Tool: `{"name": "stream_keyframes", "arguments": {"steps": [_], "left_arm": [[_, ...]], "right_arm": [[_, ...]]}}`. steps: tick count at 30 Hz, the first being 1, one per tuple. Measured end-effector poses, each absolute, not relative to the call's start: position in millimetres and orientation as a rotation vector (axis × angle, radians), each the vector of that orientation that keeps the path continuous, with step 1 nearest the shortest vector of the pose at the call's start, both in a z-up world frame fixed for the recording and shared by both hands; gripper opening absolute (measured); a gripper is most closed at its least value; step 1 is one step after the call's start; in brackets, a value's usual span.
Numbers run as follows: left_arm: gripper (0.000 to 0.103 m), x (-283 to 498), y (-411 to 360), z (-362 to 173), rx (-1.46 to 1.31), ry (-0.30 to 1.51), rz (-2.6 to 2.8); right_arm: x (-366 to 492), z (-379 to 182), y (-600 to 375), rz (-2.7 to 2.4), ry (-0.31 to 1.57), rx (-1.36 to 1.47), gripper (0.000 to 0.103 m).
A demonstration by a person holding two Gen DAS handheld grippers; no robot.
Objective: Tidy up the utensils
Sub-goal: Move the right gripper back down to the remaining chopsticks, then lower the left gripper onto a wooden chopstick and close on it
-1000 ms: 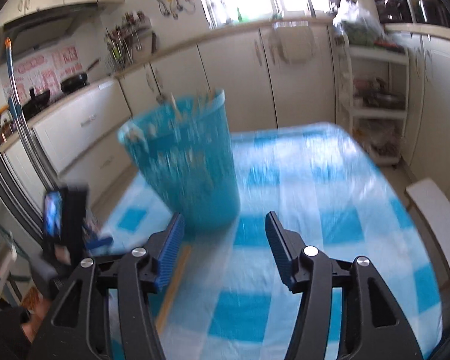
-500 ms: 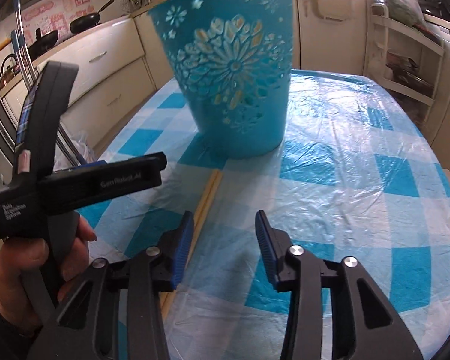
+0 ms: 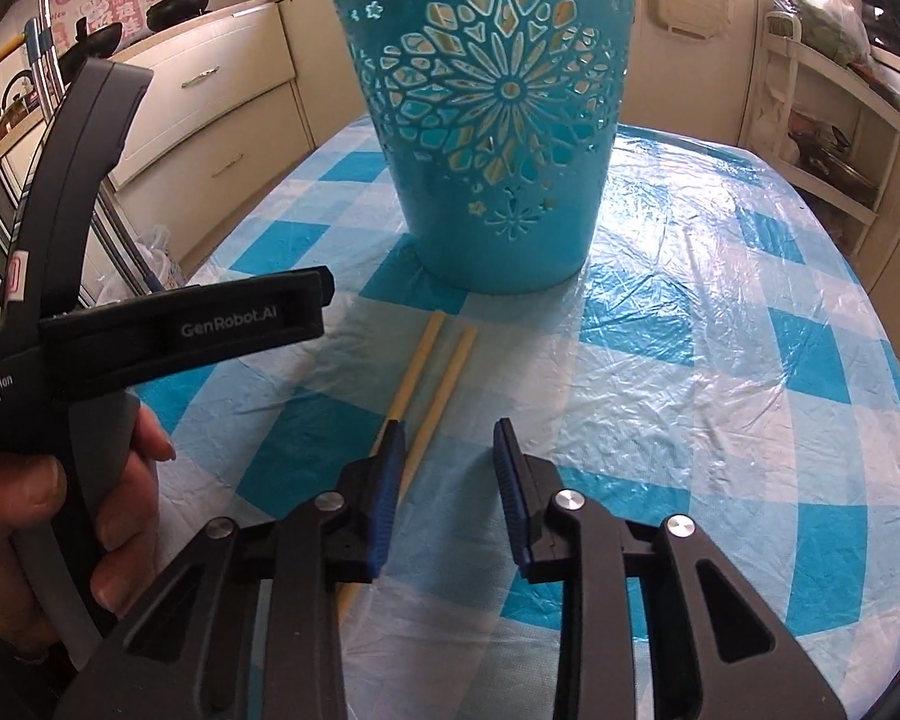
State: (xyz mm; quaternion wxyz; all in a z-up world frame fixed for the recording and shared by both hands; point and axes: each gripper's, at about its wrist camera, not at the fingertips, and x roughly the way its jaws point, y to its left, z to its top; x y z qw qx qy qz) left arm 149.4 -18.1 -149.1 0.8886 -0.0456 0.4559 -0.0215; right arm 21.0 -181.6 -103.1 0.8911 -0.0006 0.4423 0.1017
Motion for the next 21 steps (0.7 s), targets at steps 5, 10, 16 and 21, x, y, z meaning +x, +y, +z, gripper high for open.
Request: {"name": "stream_keyframes", "arguments": {"steps": [5, 10, 16, 21], "left_arm": [[0.095, 149, -18, -149, -0.096, 0.947, -0.045], [0.095, 149, -19, -150, -0.091, 0.948, -0.045], [0.095, 148, -20, -149, -0.093, 0.948, -0.048], [0.095, 148, -22, -149, -0.086, 0.949, -0.07]], "right_arm": [[21, -103, -191, 0.225, 0.924, 0.036, 0.025], [19, -102, -196, 0.204, 0.921, 0.031, 0.023], [15, -101, -197, 0.207, 0.937, -0.045, 0.012], [17, -99, -223, 0.186, 0.964, -0.057, 0.011]]}}
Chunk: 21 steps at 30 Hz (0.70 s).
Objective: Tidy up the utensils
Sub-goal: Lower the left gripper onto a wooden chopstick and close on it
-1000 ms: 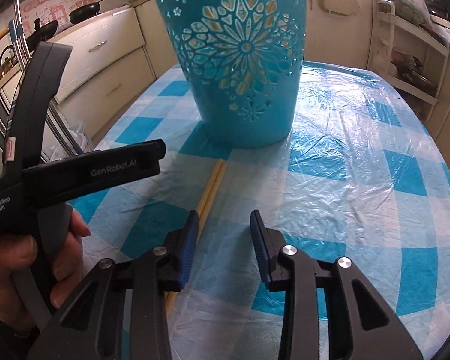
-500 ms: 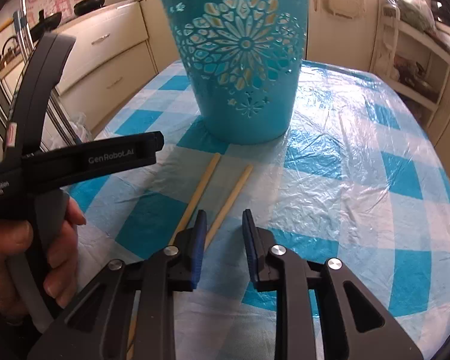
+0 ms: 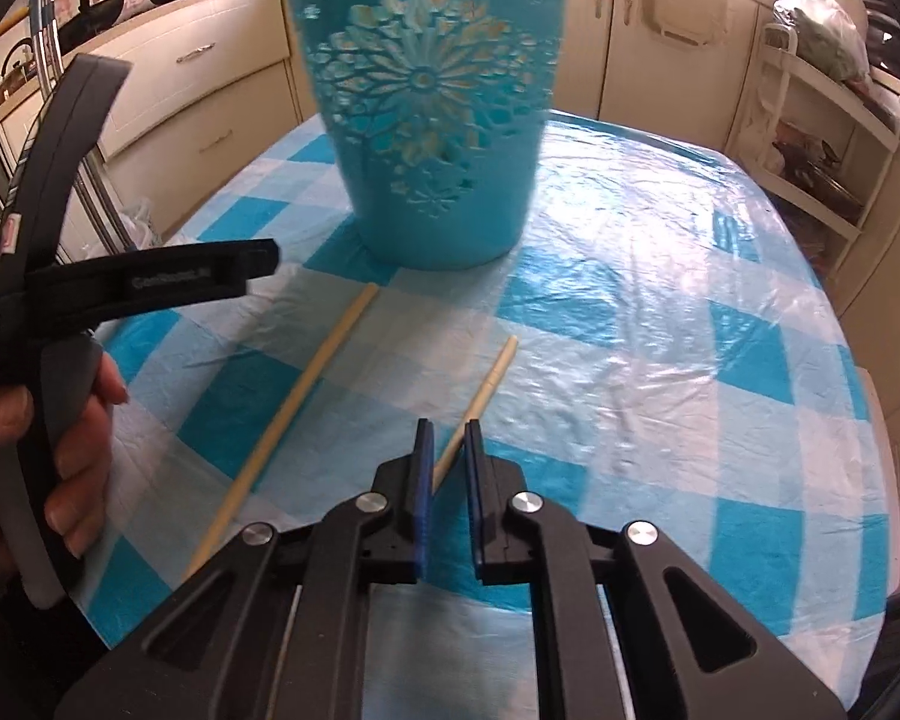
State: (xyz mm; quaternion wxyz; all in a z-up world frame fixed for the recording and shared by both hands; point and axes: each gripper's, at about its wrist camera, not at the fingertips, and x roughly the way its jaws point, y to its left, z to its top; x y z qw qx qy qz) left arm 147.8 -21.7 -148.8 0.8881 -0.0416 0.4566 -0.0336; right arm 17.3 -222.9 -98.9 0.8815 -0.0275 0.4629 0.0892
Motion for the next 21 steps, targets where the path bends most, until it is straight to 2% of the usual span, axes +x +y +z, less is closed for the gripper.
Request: {"name": "stream_keyframes", "arguments": {"steps": [4, 8, 11, 15, 18, 20, 21], "left_arm": [[0.095, 138, -36, -141, -0.047, 0.929, -0.211], [0.095, 123, -60, -144, -0.026, 0.971, -0.308], [0.09, 113, -83, -144, 0.065, 0.966, -0.315], [0.075, 109, -96, -146, 0.112, 0.989, -0.307], [0.065, 105, -99, -146, 0.14, 0.979, -0.287], [0.053, 102, -96, -145, 0.146, 0.973, -0.288], [0.039, 101, -95, -144, 0.146, 0.969, -0.293]], "right_arm": [[26, -98, -237, 0.2, 0.995, 0.022, 0.011], [23, -97, -239, 0.201, 0.992, -0.013, 0.011], [22, -95, -249, 0.189, 0.989, 0.011, 0.011], [17, -98, -262, 0.183, 0.989, 0.075, 0.011], [17, -99, -260, 0.188, 0.972, 0.093, 0.015], [17, -99, -255, 0.197, 0.96, 0.084, 0.017], [18, -99, -251, 0.212, 0.957, 0.069, 0.017]]}}
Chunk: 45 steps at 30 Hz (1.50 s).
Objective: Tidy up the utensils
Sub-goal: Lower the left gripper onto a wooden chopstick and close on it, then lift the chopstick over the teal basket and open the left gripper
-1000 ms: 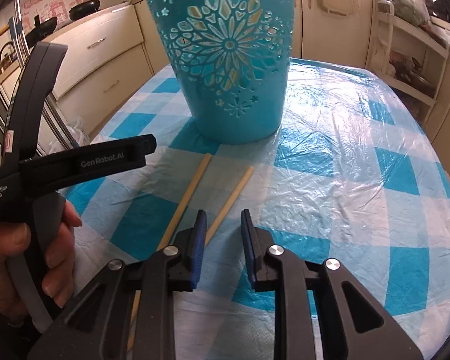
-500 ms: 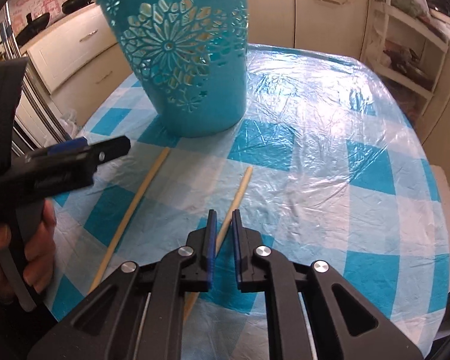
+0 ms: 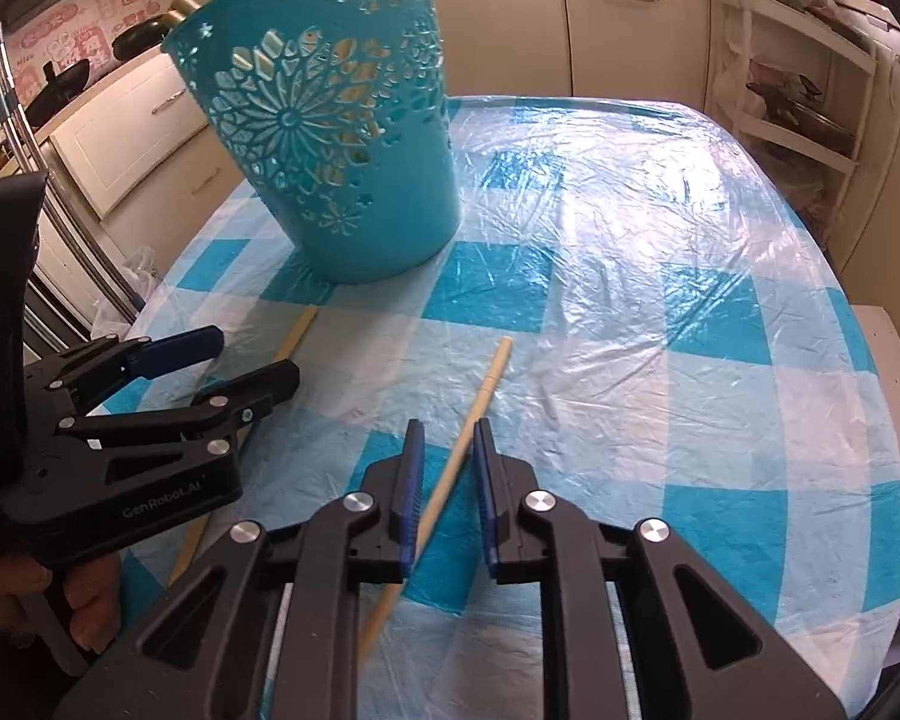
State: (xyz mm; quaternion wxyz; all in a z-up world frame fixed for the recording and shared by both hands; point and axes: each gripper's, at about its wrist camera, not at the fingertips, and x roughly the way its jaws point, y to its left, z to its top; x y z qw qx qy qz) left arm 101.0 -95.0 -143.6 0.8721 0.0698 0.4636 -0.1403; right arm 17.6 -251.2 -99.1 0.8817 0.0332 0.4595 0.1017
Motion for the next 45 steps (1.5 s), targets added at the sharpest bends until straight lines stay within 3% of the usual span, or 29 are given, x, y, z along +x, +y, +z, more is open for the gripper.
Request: {"name": "stream_keyframes", "arguments": {"steps": [1, 3, 11, 13, 23, 32, 37, 45], "left_arm": [[0.026, 101, -93, -143, 0.138, 0.973, -0.304], [0.017, 104, -88, -141, 0.119, 0.991, -0.311], [0.017, 118, -93, -140, 0.2, 1.064, -0.32], [0.008, 118, -97, -140, 0.215, 1.066, -0.334], [0.005, 111, -64, -102, 0.078, 1.036, -0.376], [0.005, 115, -24, 4, -0.05, 0.796, -0.404], [0.005, 123, -33, 66, -0.104, 0.554, -0.412], [0.005, 162, -67, 108, -0.149, 0.285, -0.338]], "right_arm": [[18, -99, -248, 0.229, 0.958, 0.058, 0.017], [17, -97, -245, 0.245, 0.951, 0.048, 0.015], [21, -98, -255, 0.209, 0.947, 0.09, 0.02], [21, -99, -252, 0.207, 0.942, 0.082, 0.021], [19, -101, -237, 0.22, 0.916, 0.011, 0.04], [17, -101, -233, 0.22, 0.914, -0.015, 0.044], [15, -101, -231, 0.222, 0.914, -0.031, 0.047], [16, -101, -232, 0.23, 0.915, -0.016, 0.048]]}}
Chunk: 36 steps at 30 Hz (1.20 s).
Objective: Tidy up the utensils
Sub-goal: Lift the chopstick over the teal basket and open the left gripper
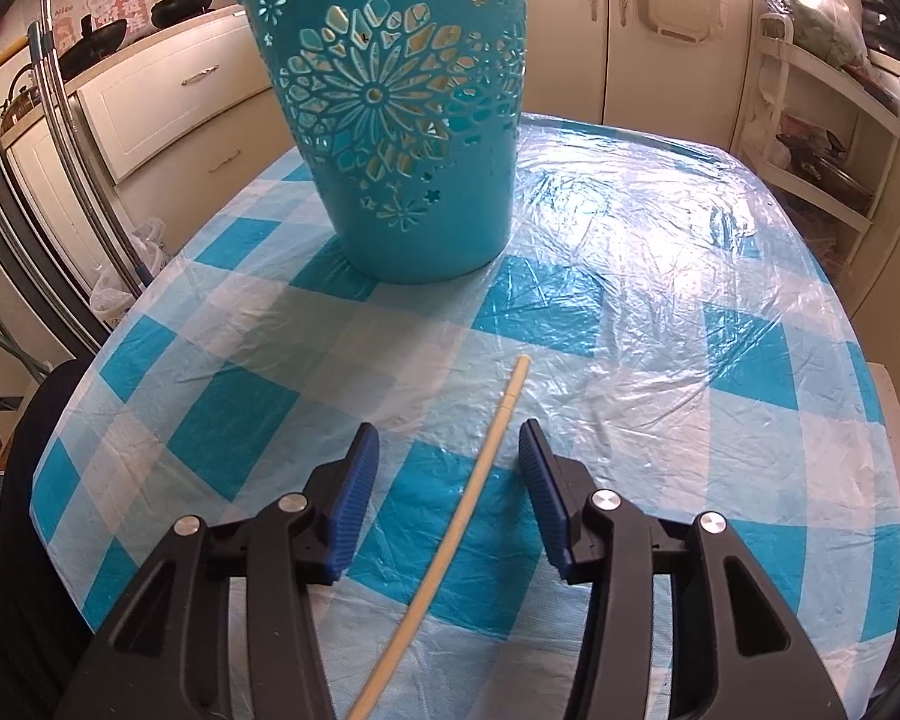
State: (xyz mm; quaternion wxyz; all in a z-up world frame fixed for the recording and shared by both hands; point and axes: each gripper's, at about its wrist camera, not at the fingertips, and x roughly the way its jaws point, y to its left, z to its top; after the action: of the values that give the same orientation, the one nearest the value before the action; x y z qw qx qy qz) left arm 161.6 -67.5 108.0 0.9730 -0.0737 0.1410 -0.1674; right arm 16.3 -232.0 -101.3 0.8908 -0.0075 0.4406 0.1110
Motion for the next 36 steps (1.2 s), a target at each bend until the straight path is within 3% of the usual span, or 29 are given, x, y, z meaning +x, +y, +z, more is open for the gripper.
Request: {"name": "stream_keyframes", "arguments": {"steps": [11, 32, 35, 36], "left_arm": [[0.005, 218, -88, 80, -0.222, 0.278, -0.228], [0.006, 192, -90, 23, -0.068, 0.391, -0.237], [0.026, 180, -80, 20, -0.062, 0.415, -0.221], [0.044, 174, -74, 20, -0.069, 0.412, -0.199]], "right_arm": [[17, -101, -233, 0.245, 0.916, 0.009, 0.051], [17, -101, -233, 0.245, 0.917, 0.005, 0.052], [17, -101, -234, 0.247, 0.916, 0.018, 0.052], [17, -101, -236, 0.249, 0.916, 0.027, 0.052]]}}
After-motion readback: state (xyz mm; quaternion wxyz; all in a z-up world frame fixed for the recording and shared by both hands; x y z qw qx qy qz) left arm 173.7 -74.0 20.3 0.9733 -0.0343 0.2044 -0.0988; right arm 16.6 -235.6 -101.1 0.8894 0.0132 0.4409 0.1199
